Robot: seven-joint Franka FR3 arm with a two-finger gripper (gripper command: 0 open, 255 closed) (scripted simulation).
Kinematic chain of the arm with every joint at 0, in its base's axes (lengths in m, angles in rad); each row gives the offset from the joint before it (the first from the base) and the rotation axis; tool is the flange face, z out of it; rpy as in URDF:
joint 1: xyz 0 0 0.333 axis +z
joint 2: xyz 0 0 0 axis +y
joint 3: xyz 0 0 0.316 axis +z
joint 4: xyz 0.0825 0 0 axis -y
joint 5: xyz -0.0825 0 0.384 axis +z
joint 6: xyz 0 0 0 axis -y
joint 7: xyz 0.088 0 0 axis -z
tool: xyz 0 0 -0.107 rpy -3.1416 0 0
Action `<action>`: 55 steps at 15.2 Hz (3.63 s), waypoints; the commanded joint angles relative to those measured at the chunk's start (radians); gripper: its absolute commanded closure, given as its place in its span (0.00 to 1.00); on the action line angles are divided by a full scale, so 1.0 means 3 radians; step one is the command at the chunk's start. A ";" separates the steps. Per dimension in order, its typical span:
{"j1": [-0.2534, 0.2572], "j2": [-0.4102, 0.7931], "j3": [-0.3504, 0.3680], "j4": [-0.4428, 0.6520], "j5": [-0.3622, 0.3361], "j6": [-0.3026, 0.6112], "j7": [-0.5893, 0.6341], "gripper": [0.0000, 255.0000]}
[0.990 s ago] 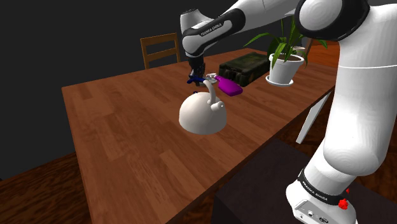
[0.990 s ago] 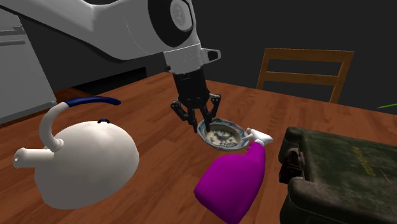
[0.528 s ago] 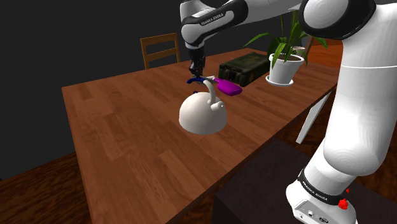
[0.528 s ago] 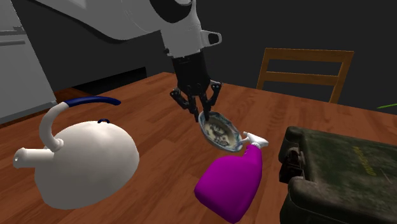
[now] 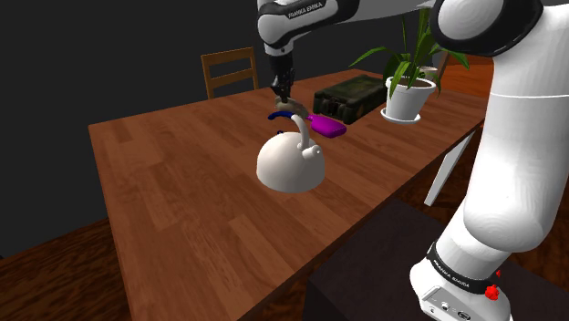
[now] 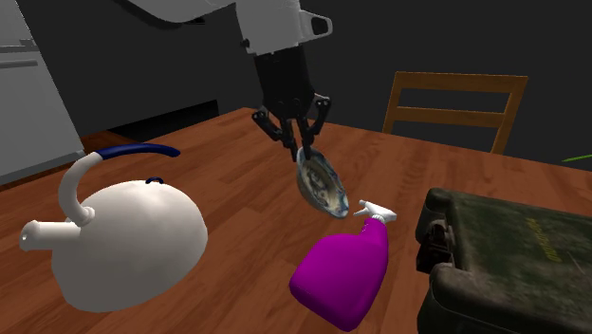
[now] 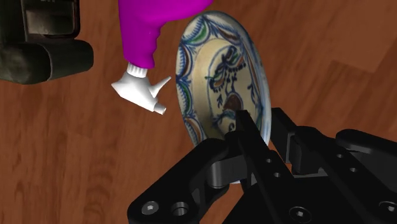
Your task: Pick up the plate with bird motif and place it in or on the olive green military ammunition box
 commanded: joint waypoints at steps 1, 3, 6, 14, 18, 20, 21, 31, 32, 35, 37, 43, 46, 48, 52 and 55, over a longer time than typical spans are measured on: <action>0.0002 -0.0005 0.0001 0.0081 0.0006 -0.0084 -0.0020 1.00; 0.0004 -0.0005 0.0002 0.0170 0.0010 -0.0171 -0.0038 1.00; 0.0008 0.0002 0.0004 0.0312 0.0016 -0.0304 -0.0066 1.00; 0.0021 0.0055 0.0005 0.0717 0.0025 -0.0649 -0.0137 1.00; -0.0174 -0.0030 -0.0094 0.0603 0.0062 -0.0554 -0.0415 1.00; -0.0269 -0.0051 -0.0147 0.0577 0.0083 -0.0515 -0.0558 1.00; -0.0317 -0.0056 -0.0173 0.0571 0.0093 -0.0498 -0.0630 1.00; -0.0803 0.0093 -0.0428 0.0793 0.0234 -0.0417 -0.1367 1.00; -0.0854 0.0129 -0.0451 0.0845 0.0252 -0.0419 -0.1442 1.00; -0.1012 0.0261 -0.0515 0.1040 0.0314 -0.0442 -0.1665 1.00; -0.1121 0.0372 -0.0554 0.1208 0.0361 -0.0473 -0.1813 1.00; -0.1489 0.0864 -0.0636 0.1978 0.0525 -0.0685 -0.2247 1.00; -0.1566 0.0947 -0.0645 0.2021 0.0553 -0.0634 -0.2319 1.00; -0.1554 0.0888 -0.0646 0.1833 0.0543 -0.0506 -0.2302 1.00; -0.1536 0.0804 -0.0645 0.1517 0.0526 -0.0276 -0.2270 1.00; -0.1527 0.0763 -0.0645 0.1317 0.0515 -0.0118 -0.2248 1.00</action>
